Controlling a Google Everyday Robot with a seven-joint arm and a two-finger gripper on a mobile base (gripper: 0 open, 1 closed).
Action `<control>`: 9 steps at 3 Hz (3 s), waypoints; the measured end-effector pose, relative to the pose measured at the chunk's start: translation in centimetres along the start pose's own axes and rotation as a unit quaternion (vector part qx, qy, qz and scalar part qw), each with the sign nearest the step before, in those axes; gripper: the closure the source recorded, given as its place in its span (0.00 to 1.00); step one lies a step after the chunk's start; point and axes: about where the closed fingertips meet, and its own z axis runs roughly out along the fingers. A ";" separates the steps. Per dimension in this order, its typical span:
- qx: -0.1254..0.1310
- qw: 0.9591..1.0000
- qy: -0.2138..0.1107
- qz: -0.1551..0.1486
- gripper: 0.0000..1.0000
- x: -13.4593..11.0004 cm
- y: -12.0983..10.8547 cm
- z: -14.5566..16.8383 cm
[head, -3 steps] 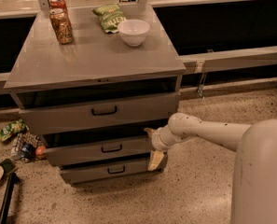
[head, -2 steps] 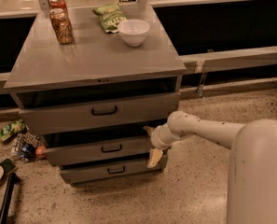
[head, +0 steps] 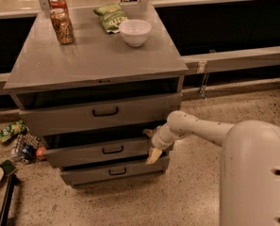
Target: Open middle drawer
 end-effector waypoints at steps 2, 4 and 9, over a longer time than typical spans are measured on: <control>-0.006 1.000 -0.002 0.002 0.64 0.3 -0.1 0.6; -0.007 1.000 -0.002 0.002 1.00 0.2 -0.1 0.4; -0.166 0.977 -0.045 0.123 0.00 -8.5 12.0 -5.0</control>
Offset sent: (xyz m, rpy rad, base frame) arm -0.0091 -0.0073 0.0018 -0.0033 0.0408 -0.0143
